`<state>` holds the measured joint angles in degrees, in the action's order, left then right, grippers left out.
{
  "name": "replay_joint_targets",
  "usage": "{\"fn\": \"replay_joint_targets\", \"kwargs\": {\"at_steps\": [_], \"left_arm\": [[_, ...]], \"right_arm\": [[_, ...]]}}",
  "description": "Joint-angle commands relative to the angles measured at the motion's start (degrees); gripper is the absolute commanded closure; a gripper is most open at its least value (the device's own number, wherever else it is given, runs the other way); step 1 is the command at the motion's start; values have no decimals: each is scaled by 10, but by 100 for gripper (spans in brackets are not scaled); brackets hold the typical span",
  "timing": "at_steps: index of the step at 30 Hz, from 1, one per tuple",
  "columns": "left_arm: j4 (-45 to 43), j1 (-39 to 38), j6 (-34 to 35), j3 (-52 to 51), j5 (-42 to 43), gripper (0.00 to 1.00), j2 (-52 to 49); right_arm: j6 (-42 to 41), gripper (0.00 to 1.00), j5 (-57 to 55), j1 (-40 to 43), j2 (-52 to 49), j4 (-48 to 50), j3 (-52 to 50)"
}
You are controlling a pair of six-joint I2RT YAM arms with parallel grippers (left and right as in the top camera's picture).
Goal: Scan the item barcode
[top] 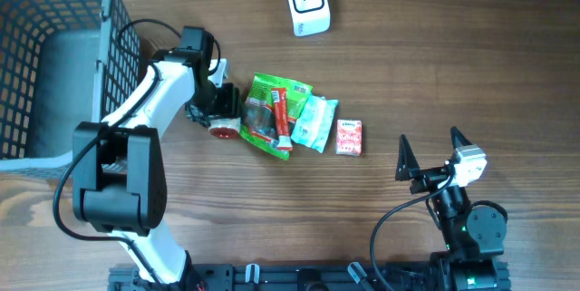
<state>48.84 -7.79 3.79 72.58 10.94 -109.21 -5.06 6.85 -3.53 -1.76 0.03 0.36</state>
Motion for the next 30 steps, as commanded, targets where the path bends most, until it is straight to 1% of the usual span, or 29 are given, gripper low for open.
{"fn": "replay_joint_targets", "kwargs": {"at_steps": [1, 4, 6, 8, 9, 10, 16, 20, 22, 24, 27, 30], "left_arm": [[28, -31, -1, -8, 54, 37, -8], [57, -56, -1, -8, 53, 34, -8], [62, -63, -1, -8, 53, 21, -8], [61, -62, -1, -8, 53, 14, -8], [61, -61, -1, -8, 51, 2, -8], [61, -61, -1, -8, 51, 0, -8], [61, -61, 0, 26, 27, 0, 2], [61, -57, 7, 88, -36, 0, 22], [55, -40, 31, 137, -67, 0, 35], [40, -18, 47, 164, -70, 0, 39], [3, 24, 73, 170, -70, 0, 41], [0, 63, 74, 170, -70, 0, 41]], "right_arm": [[4, 0, 3, 4, 3, 4, -1], [4, 0, 3, 4, 3, 4, -1], [4, 1, 3, 4, 3, 4, -1], [4, 0, 3, 4, 3, 4, -1], [4, 0, 3, 4, 3, 4, -1], [4, 0, 3, 4, 3, 4, -1], [4, 0, 3, 4, 3, 4, -1], [4, 0, 3, 4, 3, 4, -1], [4, 0, 3, 4, 3, 4, -1], [4, 0, 3, 4, 3, 4, -1], [4, 0, 3, 4, 3, 4, -1], [4, 0, 3, 4, 3, 4, -1]]}}
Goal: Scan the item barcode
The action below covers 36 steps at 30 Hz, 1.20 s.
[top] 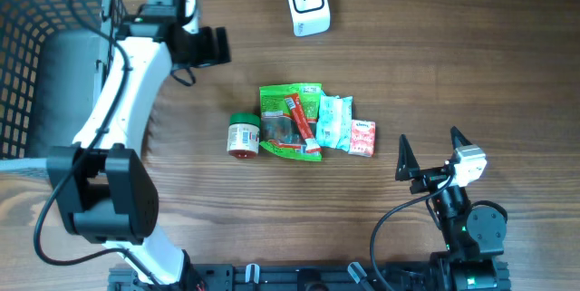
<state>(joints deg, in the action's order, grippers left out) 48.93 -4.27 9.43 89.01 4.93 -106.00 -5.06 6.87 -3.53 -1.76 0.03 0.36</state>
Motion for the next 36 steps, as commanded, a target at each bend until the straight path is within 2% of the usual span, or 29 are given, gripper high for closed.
{"fn": "replay_joint_targets", "kwargs": {"at_steps": [1, 6, 25, 27, 29, 32, 33, 35, 36], "left_arm": [[-1, 40, 17, 5, -10, 0, 9], [3, 75, 17, 5, -10, 0, 9], [3, 76, 17, 5, -10, 0, 9], [3, 75, 17, 5, -10, 0, 9], [3, 76, 17, 5, -10, 0, 9], [3, 76, 17, 5, -10, 0, 9], [3, 75, 17, 5, -10, 0, 9], [3, 76, 17, 5, -10, 0, 9], [3, 76, 17, 5, -10, 0, 9]], "right_arm": [[4, 0, 3, 4, 3, 4, -1], [4, 0, 3, 4, 3, 4, -1], [18, 0, -6, 4, 3, 3, -1], [203, 0, -109, 4, 2, 8, -1], [376, 0, -119, 4, 2, 9, -1], [560, 0, -107, 4, 2, 9, -1], [618, 0, -68, 4, 2, 4, -1], [703, 0, -44, 4, 1, 1, -1], [784, 0, -44, 4, 1, 1, -1]]}}
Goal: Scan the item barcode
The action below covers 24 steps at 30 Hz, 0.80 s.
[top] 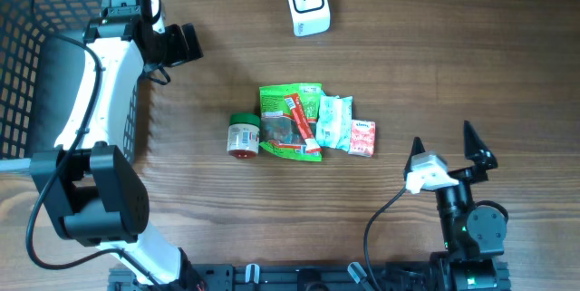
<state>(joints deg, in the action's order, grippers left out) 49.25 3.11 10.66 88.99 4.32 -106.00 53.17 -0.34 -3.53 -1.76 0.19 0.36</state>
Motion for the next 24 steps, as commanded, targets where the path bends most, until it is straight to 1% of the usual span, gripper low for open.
{"fn": "replay_joint_targets", "kwargs": {"at_steps": [1, 2, 4, 8, 24], "left_arm": [[0, 2, 5, 5, -3, 0, 9], [0, 2, 5, 5, -3, 0, 9], [0, 2, 5, 5, -3, 0, 9], [0, 2, 5, 5, -3, 0, 9], [0, 2, 5, 5, -3, 0, 9]], "right_arm": [[258, 0, 28, 4, 1, -1, -1], [326, 0, 35, 4, 1, -1, -1], [414, 0, 45, 4, 1, -1, -1], [684, 0, 45, 4, 1, -1, -1], [683, 0, 80, 4, 0, 3, -1]]}}
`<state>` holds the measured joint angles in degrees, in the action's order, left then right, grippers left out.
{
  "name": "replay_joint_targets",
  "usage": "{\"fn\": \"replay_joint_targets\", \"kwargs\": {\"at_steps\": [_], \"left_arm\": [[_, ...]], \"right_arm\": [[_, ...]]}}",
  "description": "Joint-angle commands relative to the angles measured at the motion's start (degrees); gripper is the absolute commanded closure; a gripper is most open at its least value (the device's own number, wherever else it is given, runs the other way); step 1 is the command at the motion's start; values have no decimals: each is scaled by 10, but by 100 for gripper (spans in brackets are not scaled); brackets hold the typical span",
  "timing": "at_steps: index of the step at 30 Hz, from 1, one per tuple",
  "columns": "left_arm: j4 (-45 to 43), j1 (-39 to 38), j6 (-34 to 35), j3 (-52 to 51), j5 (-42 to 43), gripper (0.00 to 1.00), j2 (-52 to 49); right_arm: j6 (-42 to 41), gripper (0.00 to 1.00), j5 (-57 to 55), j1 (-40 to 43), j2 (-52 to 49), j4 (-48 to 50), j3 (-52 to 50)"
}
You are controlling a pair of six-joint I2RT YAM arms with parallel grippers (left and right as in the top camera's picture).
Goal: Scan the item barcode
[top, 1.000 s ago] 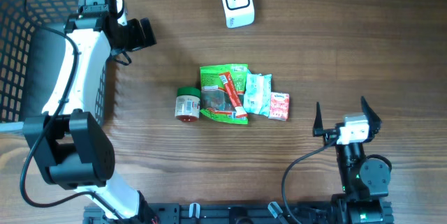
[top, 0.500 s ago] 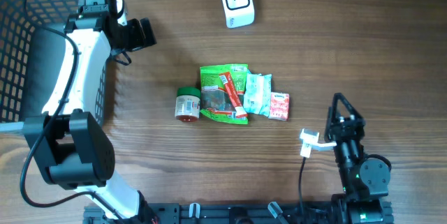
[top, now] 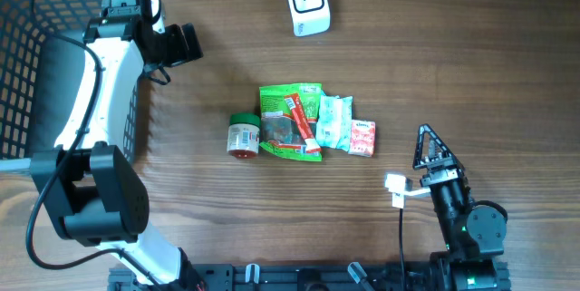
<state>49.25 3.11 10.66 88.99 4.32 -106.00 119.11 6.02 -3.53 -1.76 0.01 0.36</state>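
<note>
The white barcode scanner (top: 307,3) stands at the far middle of the table. A row of items lies mid-table: a green-lidded jar (top: 244,135), a green packet (top: 288,121) with a red stick (top: 304,124) on it, a pale teal packet (top: 333,122) and a small pink box (top: 362,137). My left gripper (top: 185,43) is open and empty beside the basket, well up and left of the items. My right gripper (top: 430,146) is rolled on its side, pointing away from the front edge. It holds nothing, right of and below the pink box.
A black wire basket (top: 54,1) fills the far left corner, with the left arm lying along its side. A white tag on a cable (top: 395,188) hangs left of the right wrist. Bare wood lies between the items and the scanner.
My right wrist has rolled: its fingers were spread left and right, now they stand nearly one over the other. The white tag moved left. The left arm and the items have not moved.
First my left gripper was at the jar, at the left end of a bunched pile. A second later it was up near the basket, with the items shifted right into a row. It then moved closer to the basket, and the right wrist turned.
</note>
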Motion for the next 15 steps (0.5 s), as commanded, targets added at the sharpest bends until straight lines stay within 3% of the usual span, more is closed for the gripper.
{"fn": "replay_joint_targets", "kwargs": {"at_steps": [1, 2, 8, 12, 15], "left_arm": [[0, 2, 5, 5, -3, 0, 9], [0, 2, 5, 5, -4, 0, 9], [0, 2, 5, 5, -3, 0, 9], [0, 2, 5, 5, -3, 0, 9], [0, 2, 5, 5, -3, 0, 9]], "right_arm": [[20, 0, 16, 4, 0, 4, -1], [-10, 0, 16, 4, -2, 4, -1], [-516, 0, 16, 4, -6, 5, -1], [-890, 0, 16, 4, -6, 4, -1], [-1281, 0, 18, 4, -20, 4, -1]]}}
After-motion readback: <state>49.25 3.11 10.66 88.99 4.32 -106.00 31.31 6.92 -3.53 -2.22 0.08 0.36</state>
